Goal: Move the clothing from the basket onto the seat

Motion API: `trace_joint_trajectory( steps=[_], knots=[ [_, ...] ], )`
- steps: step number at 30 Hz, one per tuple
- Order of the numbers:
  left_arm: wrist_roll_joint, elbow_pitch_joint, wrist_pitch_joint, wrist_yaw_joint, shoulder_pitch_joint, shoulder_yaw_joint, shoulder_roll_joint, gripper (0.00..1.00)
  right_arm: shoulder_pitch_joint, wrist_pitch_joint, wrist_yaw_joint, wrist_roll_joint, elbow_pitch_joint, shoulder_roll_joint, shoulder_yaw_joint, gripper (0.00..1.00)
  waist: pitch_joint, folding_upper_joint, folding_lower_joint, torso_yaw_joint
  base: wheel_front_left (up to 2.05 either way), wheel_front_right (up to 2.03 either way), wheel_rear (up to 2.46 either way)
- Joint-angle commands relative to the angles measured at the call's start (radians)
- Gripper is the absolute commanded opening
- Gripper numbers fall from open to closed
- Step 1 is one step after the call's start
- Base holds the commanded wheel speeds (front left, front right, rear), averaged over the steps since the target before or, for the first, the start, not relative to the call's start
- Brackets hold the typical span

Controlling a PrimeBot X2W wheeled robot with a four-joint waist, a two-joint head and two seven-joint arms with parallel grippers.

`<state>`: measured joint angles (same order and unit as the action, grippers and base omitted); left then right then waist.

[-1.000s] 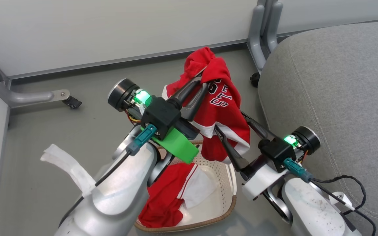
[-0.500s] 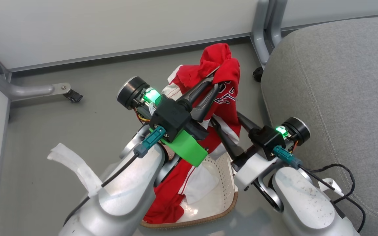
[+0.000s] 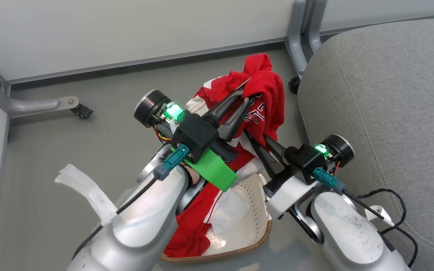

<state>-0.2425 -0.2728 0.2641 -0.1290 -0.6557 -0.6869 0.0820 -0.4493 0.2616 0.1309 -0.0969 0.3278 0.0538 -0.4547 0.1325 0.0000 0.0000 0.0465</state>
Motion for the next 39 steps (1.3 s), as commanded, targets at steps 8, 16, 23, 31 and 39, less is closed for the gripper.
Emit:
trace_joint_trajectory(
  steps=[8,16,23,31,39],
  knots=[
    [-0.003,-0.016,0.001,-0.002,0.0,-0.009,0.007,0.0,0.011,0.005,0.0,-0.017,-0.027,-0.002,0.005,0.0,0.008,0.0,0.0,-0.001,0.0,0.0,0.0],
    [0.009,-0.02,0.001,-0.002,0.001,-0.002,0.003,1.0,0.015,0.005,0.0,-0.019,-0.043,-0.002,0.017,0.0,0.015,0.0,0.0,-0.001,0.0,0.0,0.0],
    [0.019,-0.024,0.001,-0.002,0.006,0.0,0.007,1.0,0.018,0.005,0.0,-0.019,-0.051,-0.002,0.03,0.0,0.02,0.0,0.0,-0.003,0.0,0.0,0.0],
    [0.03,-0.021,0.001,-0.002,0.015,0.011,0.013,1.0,0.03,0.005,0.0,-0.02,-0.066,-0.002,0.064,0.0,0.031,0.0,0.0,-0.031,0.0,0.0,0.0],
    [0.039,-0.021,0.0,-0.002,0.029,0.005,0.025,1.0,0.05,0.005,0.0,-0.024,-0.099,-0.002,0.137,0.0,0.058,0.0,0.0,-0.104,0.0,0.0,0.0]
  ],
)
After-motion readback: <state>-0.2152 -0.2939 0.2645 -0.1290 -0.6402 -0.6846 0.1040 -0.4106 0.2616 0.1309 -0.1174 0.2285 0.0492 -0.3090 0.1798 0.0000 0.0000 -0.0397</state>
